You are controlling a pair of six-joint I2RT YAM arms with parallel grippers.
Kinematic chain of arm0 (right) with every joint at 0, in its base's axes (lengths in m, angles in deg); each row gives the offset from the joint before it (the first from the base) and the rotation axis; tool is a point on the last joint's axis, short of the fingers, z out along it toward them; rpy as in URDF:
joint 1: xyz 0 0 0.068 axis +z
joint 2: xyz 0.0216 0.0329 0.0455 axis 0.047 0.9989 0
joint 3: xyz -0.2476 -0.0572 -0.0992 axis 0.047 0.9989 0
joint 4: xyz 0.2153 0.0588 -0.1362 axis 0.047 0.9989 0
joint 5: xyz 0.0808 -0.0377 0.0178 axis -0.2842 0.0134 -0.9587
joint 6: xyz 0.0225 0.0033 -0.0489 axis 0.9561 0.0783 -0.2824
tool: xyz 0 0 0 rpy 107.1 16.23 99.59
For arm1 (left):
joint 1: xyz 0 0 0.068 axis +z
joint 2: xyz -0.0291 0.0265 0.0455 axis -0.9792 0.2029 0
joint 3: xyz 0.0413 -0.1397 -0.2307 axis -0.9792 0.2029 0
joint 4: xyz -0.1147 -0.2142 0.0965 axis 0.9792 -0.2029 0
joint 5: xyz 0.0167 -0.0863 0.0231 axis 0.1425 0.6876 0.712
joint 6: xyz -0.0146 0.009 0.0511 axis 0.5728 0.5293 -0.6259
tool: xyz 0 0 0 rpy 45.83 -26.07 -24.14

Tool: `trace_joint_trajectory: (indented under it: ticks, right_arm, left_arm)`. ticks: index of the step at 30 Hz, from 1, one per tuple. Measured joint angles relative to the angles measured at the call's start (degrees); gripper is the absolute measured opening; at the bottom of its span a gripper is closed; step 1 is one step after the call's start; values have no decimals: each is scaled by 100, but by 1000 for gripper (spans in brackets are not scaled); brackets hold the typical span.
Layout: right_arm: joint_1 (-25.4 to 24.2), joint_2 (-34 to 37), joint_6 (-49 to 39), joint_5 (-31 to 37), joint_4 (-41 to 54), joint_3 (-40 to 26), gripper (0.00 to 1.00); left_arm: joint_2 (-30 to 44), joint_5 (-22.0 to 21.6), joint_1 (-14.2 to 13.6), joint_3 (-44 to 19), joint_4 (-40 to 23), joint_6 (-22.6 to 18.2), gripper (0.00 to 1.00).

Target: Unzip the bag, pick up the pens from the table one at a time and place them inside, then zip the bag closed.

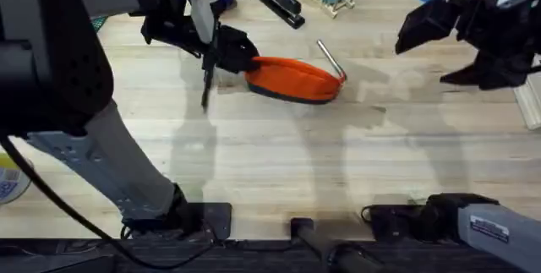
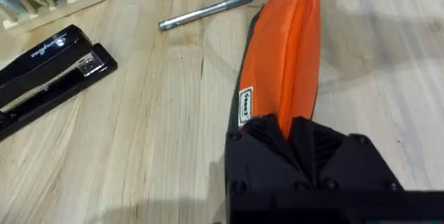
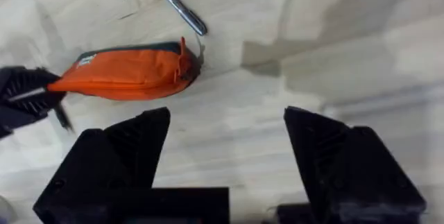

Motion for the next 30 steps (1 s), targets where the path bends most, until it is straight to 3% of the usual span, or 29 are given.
trace_joint_trajectory:
  ticks: [19,30]
  right_arm:
    - [0,-1,439,-122,397,0,996]
    - [140,-1,-717,-146,419,2,996]
  left_arm:
    - [0,0,0,0,0,0,43]
    - [0,0,0,0,-2,0,43]
